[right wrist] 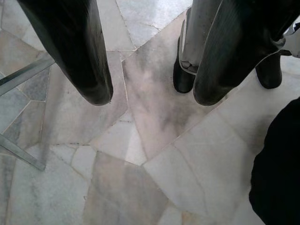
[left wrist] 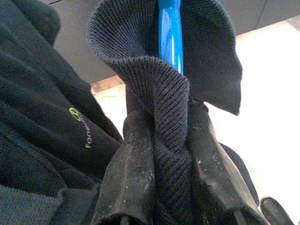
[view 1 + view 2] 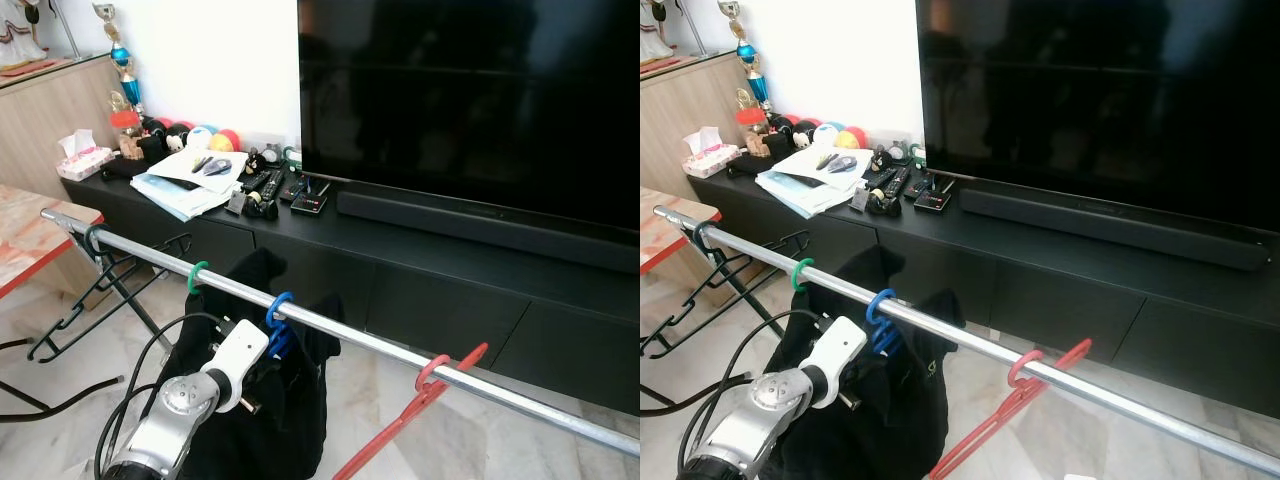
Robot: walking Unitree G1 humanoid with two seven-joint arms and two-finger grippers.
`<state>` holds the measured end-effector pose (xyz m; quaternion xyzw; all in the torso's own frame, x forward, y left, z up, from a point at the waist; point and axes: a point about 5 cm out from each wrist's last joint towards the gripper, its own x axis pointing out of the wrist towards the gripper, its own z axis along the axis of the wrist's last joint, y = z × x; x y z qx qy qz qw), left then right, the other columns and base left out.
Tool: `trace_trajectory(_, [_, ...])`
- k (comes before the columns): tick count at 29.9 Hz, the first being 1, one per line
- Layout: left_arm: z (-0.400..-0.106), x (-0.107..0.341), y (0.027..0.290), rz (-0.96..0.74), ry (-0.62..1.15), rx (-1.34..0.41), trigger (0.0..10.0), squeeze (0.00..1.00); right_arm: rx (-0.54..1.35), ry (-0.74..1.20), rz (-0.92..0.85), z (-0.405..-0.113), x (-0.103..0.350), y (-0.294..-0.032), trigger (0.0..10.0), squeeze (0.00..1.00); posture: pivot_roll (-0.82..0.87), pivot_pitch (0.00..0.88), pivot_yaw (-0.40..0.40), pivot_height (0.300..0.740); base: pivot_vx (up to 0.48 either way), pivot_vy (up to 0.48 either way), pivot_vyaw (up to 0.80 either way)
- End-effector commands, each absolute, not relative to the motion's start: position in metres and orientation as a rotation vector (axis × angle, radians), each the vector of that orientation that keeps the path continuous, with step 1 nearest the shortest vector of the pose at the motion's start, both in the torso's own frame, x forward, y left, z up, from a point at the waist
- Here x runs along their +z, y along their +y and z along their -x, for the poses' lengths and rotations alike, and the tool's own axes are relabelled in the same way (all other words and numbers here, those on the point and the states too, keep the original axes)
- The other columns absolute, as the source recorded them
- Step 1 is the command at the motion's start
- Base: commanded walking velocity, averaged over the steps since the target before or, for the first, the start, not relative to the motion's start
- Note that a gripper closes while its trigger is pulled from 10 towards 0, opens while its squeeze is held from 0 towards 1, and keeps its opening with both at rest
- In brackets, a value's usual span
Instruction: Hang hanger
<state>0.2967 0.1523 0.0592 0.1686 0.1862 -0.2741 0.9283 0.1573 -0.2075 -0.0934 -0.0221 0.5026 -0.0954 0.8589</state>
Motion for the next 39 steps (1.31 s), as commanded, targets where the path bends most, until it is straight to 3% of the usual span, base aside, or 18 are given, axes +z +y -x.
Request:
trace_trajectory(1, [-0.290,0.053,0.155,-0.335,0.404,-0.566,10.0,1.00,-0.197,1.062,0.046,-0.155,-0.095,-0.206,10.0,0.00,0.05,0.000,0.007,0.740,0.000,0.000,0.00])
trace_trajectory(8, [-0.280,0.073,0.157,-0.213,0.244,-0.562,10.0,1.00,-0.197,1.061,0.041,-0.155,-0.095,-0.205,10.0,0.00,0.04,0.000,0.024,0.740,0.000,0.000,0.00])
trace_trajectory(17, [-0.260,0.093,0.165,-0.110,0.174,-0.582,10.0,1.00,-0.198,1.064,0.038,-0.154,-0.095,-0.205,10.0,0.00,0.05,0.000,0.032,0.740,0.000,0.000,0.00])
trace_trajectory(22, [-0.241,0.111,0.179,0.032,0.133,-0.574,10.0,1.00,-0.199,1.063,0.036,-0.154,-0.095,-0.204,10.0,0.00,0.07,0.000,0.034,0.740,0.000,0.000,0.00])
trace_trajectory(27, [-0.230,0.097,0.231,-0.011,0.188,-0.262,10.0,1.00,-0.197,1.062,0.036,-0.155,-0.095,-0.204,10.0,0.00,0.09,0.000,0.039,0.740,0.000,0.000,0.00])
trace_trajectory(28, [-0.230,0.097,0.231,-0.011,0.188,-0.262,10.0,1.00,-0.197,1.062,0.036,-0.155,-0.095,-0.204,10.0,0.00,0.09,0.000,0.039,0.740,0.000,0.000,0.00])
trace_trajectory(30, [-0.212,0.071,0.271,-0.100,0.283,0.011,10.0,1.00,-0.198,1.061,0.031,-0.156,-0.095,-0.203,10.0,0.00,0.09,0.000,0.042,0.740,0.000,0.000,0.00])
trace_trajectory(31, [-0.212,0.071,0.271,-0.100,0.283,0.011,10.0,1.00,-0.198,1.061,0.031,-0.156,-0.095,-0.203,10.0,0.00,0.09,0.000,0.042,0.740,0.000,0.000,0.00])
trace_trajectory(32, [-0.202,0.060,0.292,-0.142,0.325,0.159,10.0,0.46,-0.199,1.060,0.028,-0.157,-0.095,-0.202,10.0,0.00,0.09,0.000,0.044,0.740,0.000,0.000,0.00])
trace_trajectory(33, [-0.198,0.055,0.300,-0.148,0.342,0.222,10.0,0.00,-0.201,1.059,0.025,-0.157,-0.095,-0.202,10.0,0.00,0.09,0.000,0.045,0.740,0.000,0.000,0.00])
trace_trajectory(36, [-0.185,0.030,0.317,-0.202,0.482,0.327,10.0,0.00,-0.204,1.059,0.023,-0.157,-0.095,-0.201,10.0,0.00,0.09,0.000,0.043,0.740,0.000,0.000,0.00])
trace_trajectory(39, [-0.168,-0.020,0.309,-0.094,0.770,0.246,10.0,0.00,-0.201,1.061,0.025,-0.158,-0.094,-0.200,10.0,0.00,0.10,0.000,0.037,0.740,0.000,0.000,0.00])
